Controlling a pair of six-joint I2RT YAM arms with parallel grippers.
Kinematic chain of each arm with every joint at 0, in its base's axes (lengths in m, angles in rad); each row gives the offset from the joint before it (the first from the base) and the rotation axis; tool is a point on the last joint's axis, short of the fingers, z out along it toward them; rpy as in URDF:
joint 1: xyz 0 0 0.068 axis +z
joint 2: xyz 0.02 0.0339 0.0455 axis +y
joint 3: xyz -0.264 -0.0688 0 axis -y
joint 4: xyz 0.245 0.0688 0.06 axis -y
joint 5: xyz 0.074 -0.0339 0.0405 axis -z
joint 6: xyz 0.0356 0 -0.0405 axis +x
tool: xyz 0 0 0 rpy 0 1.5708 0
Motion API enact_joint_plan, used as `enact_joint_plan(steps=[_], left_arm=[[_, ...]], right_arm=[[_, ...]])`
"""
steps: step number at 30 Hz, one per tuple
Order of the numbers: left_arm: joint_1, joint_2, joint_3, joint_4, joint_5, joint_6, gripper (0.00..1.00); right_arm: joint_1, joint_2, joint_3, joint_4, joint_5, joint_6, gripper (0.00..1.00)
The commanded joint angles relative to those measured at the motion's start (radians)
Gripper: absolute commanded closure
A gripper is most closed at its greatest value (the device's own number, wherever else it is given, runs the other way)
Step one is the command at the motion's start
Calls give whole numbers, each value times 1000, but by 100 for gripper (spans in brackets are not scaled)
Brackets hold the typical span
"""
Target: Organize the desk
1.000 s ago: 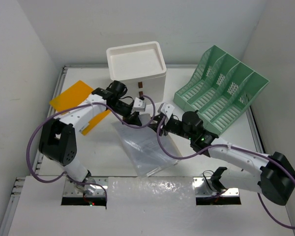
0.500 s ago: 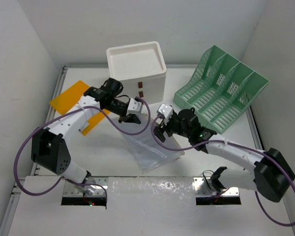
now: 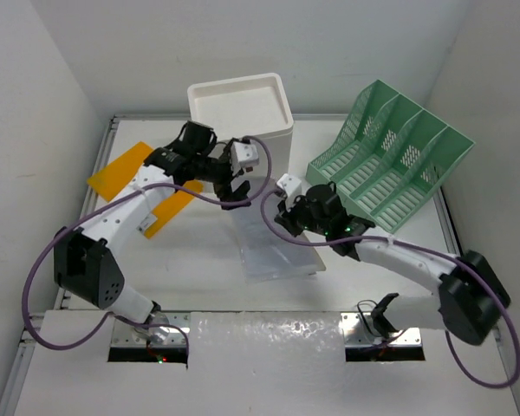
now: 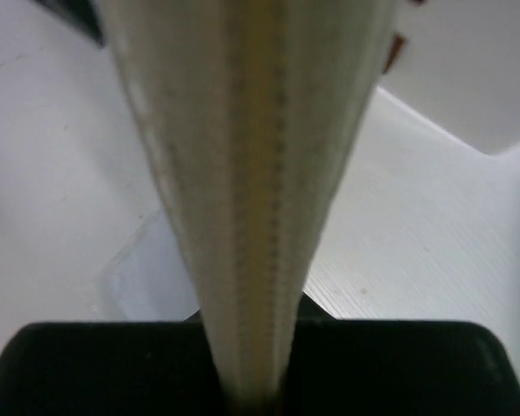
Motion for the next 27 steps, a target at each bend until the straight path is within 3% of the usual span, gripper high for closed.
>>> enact_joint_plan(steps=[1,5,9,13,16,18,21,23,24,25,27], left_arm=[[10,-96,83,125,-247,-280,0],[42,-168,131,129,-292,-383,1],[60,-249,93,217,-456,-473,1],[68,-246,84,226,-572,-529,1],[73,-246,65,234,-623,-547,0],[76,-248,59,235,-654,-555,0],[83,-251,47,245,-678,-555,0],[85,-253,36,245,-689,-552,0],[87,-253,28,245,-692,-547,0],[88,-253,24,245,-694,-544,1],[90,-251,10,248,-700,-536,0]], right_arm=[[-2,-177,42,-29,182,59,100],[-1,-317,89,-190,304,98,100],[-1,-441,171,-299,431,148,100],[1,-527,252,-342,721,176,100],[1,-546,275,-277,895,121,100],[1,-521,272,-166,1072,63,100],[1,-431,260,105,1323,-234,100],[1,-362,207,462,1419,-397,100],[1,-342,183,613,1431,-571,100],[-1,-318,154,881,1440,-647,100],[-1,-232,160,1083,1456,-869,100]])
